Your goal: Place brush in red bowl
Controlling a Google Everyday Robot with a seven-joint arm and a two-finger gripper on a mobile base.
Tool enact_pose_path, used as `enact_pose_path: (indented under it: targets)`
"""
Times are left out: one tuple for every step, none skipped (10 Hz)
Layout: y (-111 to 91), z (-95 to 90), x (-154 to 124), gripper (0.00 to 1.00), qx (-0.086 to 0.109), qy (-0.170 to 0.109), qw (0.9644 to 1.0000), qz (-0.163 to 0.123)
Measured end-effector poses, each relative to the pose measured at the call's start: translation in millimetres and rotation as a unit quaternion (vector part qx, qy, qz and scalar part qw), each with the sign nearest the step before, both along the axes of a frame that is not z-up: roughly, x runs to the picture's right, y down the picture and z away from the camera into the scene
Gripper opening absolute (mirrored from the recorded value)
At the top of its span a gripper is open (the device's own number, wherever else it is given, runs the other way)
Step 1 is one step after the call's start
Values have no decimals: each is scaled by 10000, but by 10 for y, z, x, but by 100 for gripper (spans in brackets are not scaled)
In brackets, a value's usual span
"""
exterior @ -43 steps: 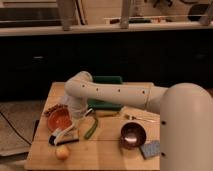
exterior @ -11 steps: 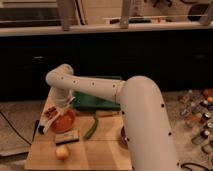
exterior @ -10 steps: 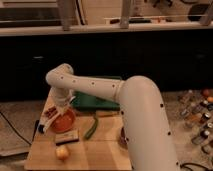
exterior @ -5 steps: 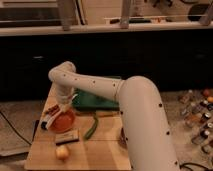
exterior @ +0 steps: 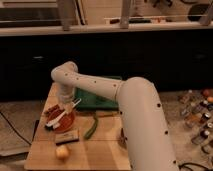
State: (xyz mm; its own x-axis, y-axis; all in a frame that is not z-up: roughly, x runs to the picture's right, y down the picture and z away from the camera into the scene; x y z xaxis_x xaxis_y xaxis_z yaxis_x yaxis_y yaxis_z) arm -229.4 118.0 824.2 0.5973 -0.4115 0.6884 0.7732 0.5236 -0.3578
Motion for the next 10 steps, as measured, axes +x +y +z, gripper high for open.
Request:
enact_pose_path:
  targets:
    - [3, 11, 0, 80, -20, -7, 10000, -3]
    - [6, 21, -1, 80, -39, -15, 10000, -9]
    - [7, 20, -10, 80, -47, -32, 10000, -26]
    - [7, 20, -16, 80, -47, -42, 10000, -51]
    - [7, 19, -25, 80, -47, -51, 9999, -94]
    - [8, 16, -39, 80, -46, -62, 9999, -136]
    - [10, 16, -47, 80, -46, -68, 9998, -175]
    - [14, 12, -57, 80, -48, -73, 9998, -185]
    - [14, 12, -57, 80, -47, -73, 9998, -185]
    - [11, 14, -48, 80, -47, -68, 9998, -180]
